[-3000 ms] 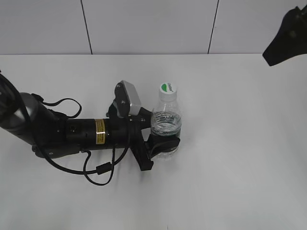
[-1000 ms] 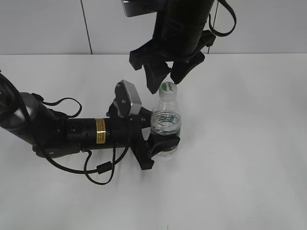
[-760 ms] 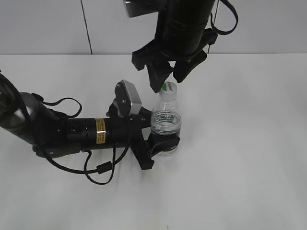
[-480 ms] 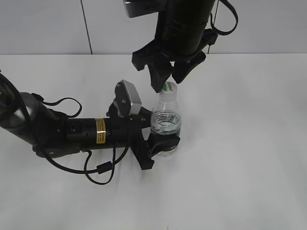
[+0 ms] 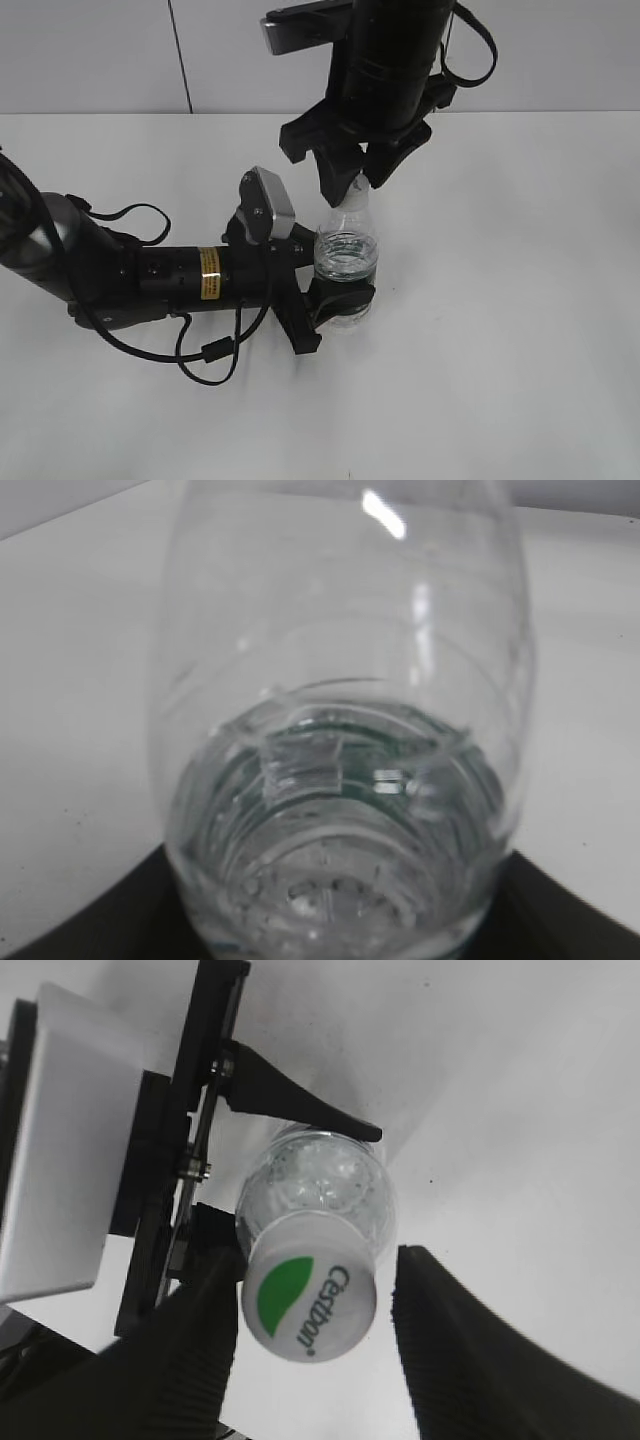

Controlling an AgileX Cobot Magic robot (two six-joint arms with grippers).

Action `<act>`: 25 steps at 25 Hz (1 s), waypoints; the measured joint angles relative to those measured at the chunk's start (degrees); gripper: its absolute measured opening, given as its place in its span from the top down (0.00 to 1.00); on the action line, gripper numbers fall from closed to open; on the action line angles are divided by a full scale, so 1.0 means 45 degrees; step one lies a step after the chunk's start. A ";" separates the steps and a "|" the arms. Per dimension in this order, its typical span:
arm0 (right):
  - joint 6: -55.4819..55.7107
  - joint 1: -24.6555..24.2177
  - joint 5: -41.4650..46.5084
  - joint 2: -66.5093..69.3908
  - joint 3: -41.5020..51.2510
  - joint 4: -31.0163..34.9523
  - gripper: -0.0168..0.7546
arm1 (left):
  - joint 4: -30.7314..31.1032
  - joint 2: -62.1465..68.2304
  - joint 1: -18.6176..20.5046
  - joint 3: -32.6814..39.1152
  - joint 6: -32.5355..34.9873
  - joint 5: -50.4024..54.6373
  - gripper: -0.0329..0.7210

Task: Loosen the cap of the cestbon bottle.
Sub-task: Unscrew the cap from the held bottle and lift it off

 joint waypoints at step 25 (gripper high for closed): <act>-0.7010 0.0000 -0.0011 0.0000 0.0028 0.0009 0.59 | -0.0096 0.0000 -0.0014 -0.0010 0.0000 0.0053 0.41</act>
